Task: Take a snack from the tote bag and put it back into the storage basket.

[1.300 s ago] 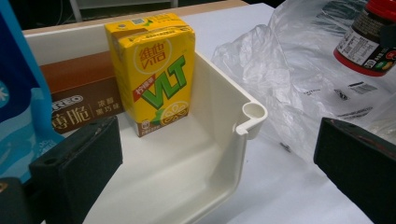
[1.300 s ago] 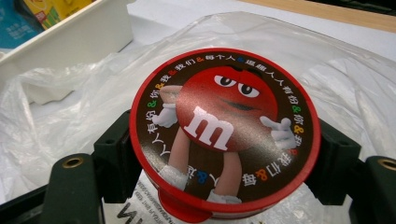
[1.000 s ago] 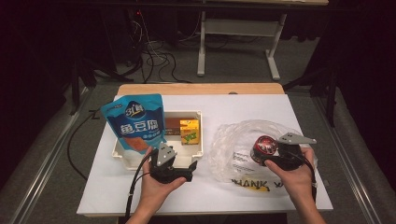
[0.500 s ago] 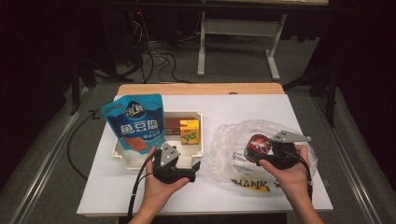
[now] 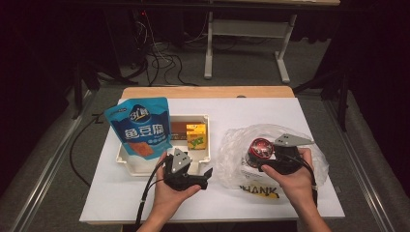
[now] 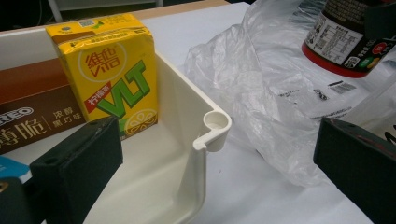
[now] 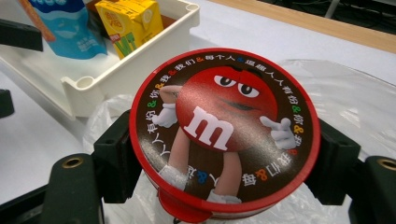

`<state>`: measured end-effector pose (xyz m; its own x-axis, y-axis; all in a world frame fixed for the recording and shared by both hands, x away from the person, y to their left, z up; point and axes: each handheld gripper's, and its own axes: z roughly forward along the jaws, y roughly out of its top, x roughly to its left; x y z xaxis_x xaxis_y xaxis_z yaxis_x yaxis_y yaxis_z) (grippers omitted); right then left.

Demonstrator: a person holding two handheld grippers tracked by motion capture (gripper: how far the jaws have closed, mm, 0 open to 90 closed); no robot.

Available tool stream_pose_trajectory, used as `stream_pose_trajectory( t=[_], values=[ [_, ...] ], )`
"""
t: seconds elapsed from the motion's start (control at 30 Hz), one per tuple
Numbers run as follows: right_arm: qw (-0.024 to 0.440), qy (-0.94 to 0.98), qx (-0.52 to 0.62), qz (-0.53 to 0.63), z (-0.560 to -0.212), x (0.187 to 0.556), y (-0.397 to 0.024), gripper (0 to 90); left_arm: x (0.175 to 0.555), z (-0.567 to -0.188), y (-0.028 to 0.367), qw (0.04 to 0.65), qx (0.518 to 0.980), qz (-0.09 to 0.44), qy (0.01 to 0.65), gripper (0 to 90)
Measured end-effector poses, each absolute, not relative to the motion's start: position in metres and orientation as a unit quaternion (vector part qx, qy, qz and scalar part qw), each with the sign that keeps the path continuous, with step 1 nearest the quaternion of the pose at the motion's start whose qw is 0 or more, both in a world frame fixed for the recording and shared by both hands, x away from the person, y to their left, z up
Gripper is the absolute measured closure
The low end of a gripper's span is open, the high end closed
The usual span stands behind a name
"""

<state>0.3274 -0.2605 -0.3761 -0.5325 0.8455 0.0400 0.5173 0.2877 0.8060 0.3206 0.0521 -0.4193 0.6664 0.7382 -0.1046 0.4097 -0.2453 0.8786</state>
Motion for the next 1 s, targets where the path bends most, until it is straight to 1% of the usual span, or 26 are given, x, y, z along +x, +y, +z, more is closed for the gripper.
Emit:
stream_pose_trajectory(
  t=[0.47, 1.0],
  values=[
    [0.196, 0.78, 0.428, 0.412, -0.371, 0.327, -0.25, 26.4, 0.32, -0.422, 0.039, 0.486, 0.781, 0.168, 0.356, 2.2],
    [0.189, 0.786, 0.415, 0.418, -0.368, 0.323, -0.237, 26.4, 0.318, -0.426, 0.011, 0.496, 0.784, 0.162, 0.336, 3.8]
  ],
)
